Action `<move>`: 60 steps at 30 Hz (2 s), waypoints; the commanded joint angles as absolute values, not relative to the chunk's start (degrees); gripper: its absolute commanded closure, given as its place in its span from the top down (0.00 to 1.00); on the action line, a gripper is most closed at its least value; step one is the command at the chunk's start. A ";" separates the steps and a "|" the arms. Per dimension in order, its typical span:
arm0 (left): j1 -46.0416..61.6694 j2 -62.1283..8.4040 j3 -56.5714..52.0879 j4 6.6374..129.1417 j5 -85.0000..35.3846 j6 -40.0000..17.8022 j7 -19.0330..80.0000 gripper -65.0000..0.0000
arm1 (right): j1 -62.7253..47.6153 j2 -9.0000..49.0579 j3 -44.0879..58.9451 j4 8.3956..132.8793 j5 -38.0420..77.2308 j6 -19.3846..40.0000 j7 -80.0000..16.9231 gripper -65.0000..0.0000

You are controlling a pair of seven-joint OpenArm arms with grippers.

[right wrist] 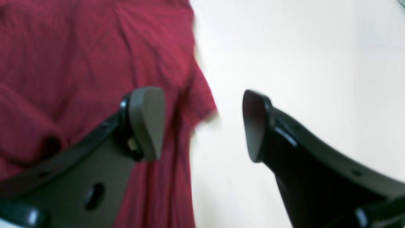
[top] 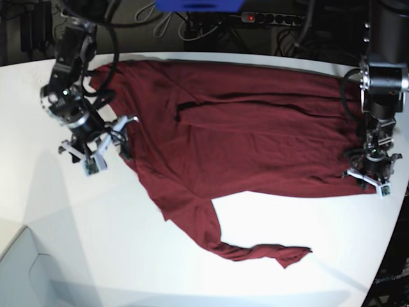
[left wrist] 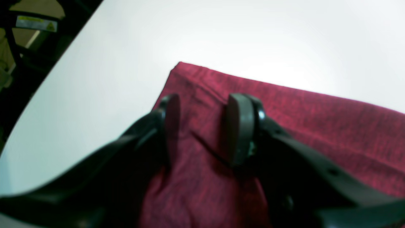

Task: Layout the t-shirt on the table in an organized manner, then fold the t-shirt properly
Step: 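Release the shirt and move both grippers along its sides toward the hem, then grasp the shirt side edges with both grippers partway along the body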

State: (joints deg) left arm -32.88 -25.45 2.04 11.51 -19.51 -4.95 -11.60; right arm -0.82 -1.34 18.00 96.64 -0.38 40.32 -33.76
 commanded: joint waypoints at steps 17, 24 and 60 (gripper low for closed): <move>-32.48 -26.42 1.98 11.74 -19.03 -4.88 -10.24 0.37 | 12.62 -1.19 15.43 75.38 0.04 40.00 -35.30 0.59; -31.69 -26.51 1.98 11.74 -19.03 -4.88 -10.24 0.37 | 12.62 -1.27 15.43 75.21 0.04 40.00 -35.30 0.38; -29.76 -26.59 1.71 12.26 -19.38 -4.79 -10.24 0.37 | -7.69 -2.51 18.68 101.67 0.31 40.00 -35.30 0.00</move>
